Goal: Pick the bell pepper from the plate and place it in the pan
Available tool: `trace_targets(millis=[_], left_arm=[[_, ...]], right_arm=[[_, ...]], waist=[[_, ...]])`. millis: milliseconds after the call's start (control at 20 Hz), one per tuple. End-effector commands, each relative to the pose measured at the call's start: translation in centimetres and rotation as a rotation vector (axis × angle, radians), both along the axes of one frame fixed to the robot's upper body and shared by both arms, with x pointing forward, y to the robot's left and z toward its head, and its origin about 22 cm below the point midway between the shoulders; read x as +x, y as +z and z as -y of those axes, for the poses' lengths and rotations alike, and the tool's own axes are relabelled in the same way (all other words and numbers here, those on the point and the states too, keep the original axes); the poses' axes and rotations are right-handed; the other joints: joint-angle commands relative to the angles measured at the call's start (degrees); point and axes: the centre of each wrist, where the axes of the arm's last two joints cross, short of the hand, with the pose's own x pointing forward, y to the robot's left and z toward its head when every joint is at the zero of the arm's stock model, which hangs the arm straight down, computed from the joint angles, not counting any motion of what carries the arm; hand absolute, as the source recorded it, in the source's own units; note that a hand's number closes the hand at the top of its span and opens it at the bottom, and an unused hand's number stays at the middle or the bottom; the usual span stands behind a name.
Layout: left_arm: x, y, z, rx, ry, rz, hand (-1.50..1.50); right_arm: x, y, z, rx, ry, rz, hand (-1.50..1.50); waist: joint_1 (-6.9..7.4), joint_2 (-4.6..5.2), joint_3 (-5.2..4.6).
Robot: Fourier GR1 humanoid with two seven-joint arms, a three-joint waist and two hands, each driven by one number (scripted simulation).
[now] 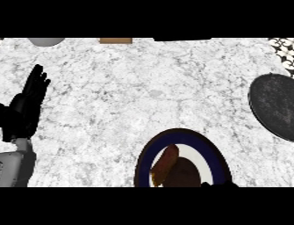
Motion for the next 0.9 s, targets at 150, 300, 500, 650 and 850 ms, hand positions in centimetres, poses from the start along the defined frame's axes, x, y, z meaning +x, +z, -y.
trace_targets(millis=[150, 300, 500, 650, 850], left_arm=[[-0.2, -0.4, -1.0, 0.005, 0.015, -0.009, 0.0], [-0.4, 0.1, 0.4, -0.01, 0.008, 0.011, 0.0], [-1.3, -0.5, 0.1, 0.003, -0.016, 0.005, 0.0], [-0.2, -0.8, 0.0, -0.003, -0.029, 0.016, 0.0], [0.4, 0.2, 0.7, -0.009, -0.035, 0.028, 0.0]], right_arm=[[-3.2, 5.6, 3.3, 0.19, -0.023, 0.383, 1.5], [-3.8, 8.2, 5.1, 0.269, -0.071, 0.449, 1.5], [-3.6, 9.6, 7.4, 0.322, -0.194, 0.525, 1.5], [-3.4, 9.4, 7.9, 0.416, -0.243, 0.521, 1.5], [-1.7, 9.4, 8.2, 0.63, -0.345, 0.471, 1.5]], waist=[[-0.82, 0.08, 0.08], [0.38, 0.3, 0.1], [1.44, 0.52, 0.09], [1.44, 0.77, 0.05], [2.12, 1.17, 0.12]])
